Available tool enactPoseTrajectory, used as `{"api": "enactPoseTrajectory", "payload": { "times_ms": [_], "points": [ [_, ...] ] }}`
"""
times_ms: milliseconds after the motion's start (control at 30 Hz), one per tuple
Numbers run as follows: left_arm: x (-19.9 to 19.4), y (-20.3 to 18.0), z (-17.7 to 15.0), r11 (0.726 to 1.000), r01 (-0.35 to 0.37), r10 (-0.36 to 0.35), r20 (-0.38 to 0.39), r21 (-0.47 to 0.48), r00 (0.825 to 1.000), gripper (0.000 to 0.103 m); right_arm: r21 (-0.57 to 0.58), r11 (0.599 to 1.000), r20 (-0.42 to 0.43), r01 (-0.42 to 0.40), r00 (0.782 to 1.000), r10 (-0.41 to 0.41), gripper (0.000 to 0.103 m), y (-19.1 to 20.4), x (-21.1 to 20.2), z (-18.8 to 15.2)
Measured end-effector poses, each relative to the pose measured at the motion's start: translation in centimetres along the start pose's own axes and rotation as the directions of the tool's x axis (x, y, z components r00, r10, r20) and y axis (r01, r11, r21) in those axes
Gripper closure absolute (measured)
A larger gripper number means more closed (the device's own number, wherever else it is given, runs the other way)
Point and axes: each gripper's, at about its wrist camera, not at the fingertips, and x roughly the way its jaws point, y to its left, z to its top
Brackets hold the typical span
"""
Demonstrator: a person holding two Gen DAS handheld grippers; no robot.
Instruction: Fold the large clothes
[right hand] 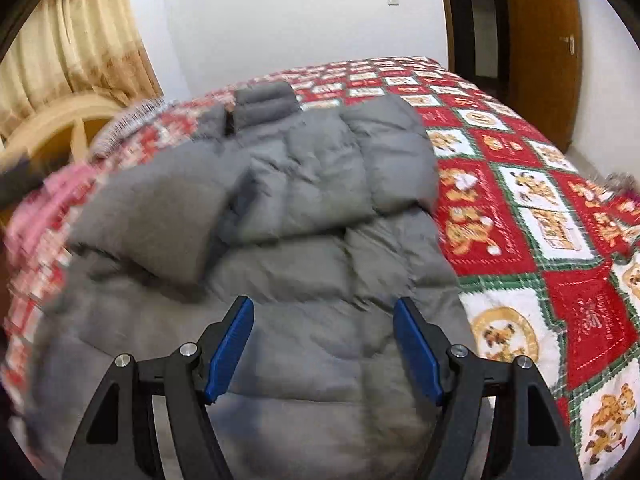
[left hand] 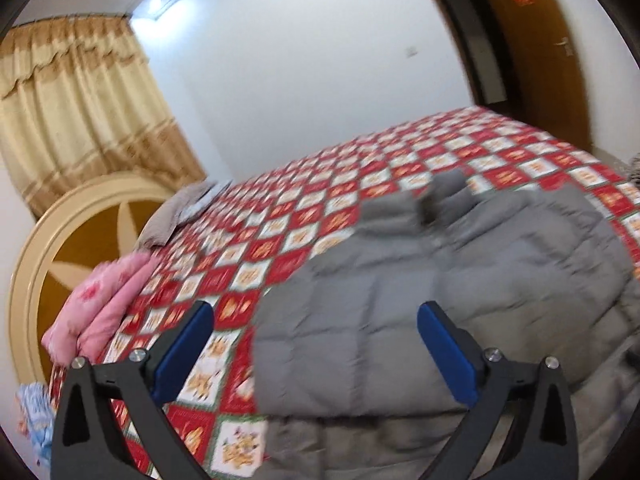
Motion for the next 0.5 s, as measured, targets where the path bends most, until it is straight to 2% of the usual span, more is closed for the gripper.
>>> {"api": "enactPoseTrajectory", "payload": {
  "times_ms": [67, 167, 267, 300, 333, 367, 400, 500],
  "points": [
    [1.4, 1.2, -0.9, 0.999, -0.019, 0.018, -0.037, -0.028, 0.999, 0.0, 0.028, 0.998, 0.01, -0.059, 0.998, 0.058, 0.031, 0.9, -0.8, 1.4],
    [2.7, 3.0, -2.3, 0.996, -0.031, 0.023, -0.093, -0.084, 0.995, 0.0, 0.062, 0.985, -0.043, -0.159, 0.986, 0.162, 0.03, 3.1, 0.6, 3.6],
    [3.0, 4.2, -3.5, 0.994, -0.035, 0.022, -0.119, -0.108, 0.993, 0.0, 0.052, 0.988, -0.098, -0.144, 0.984, 0.148, 0.03, 4.8, 3.3, 4.3],
    [2.9, 4.6, -3.8, 0.993, -0.04, 0.027, -0.118, -0.11, 0.993, 0.0, 0.061, 0.988, -0.123, -0.141, 0.981, 0.148, 0.033, 5.1, 4.4, 4.4],
    [2.8, 5.1, -4.1, 0.993, -0.046, 0.034, -0.116, -0.11, 0.993, 0.0, 0.09, 0.983, -0.155, -0.159, 0.973, 0.171, 0.042, 5.2, 5.7, 4.3],
    [2.8, 5.6, -4.4, 0.993, -0.051, 0.038, -0.115, -0.109, 0.993, 0.0, 0.102, 0.978, -0.17, -0.184, 0.965, 0.199, 0.07, 5.4, 6.3, 4.3],
    [2.8, 6.2, -4.6, 0.992, -0.06, 0.047, -0.115, -0.109, 0.992, 0.0, 0.101, 0.976, -0.173, -0.193, 0.962, 0.209, 0.08, 5.6, 6.5, 4.2],
    [3.5, 8.3, -5.0, 0.988, -0.084, 0.067, -0.129, -0.129, 0.989, 0.0, 0.07, 0.979, -0.146, -0.192, 0.969, 0.2, 0.096, 5.6, 5.7, 4.3]
  ]
}}
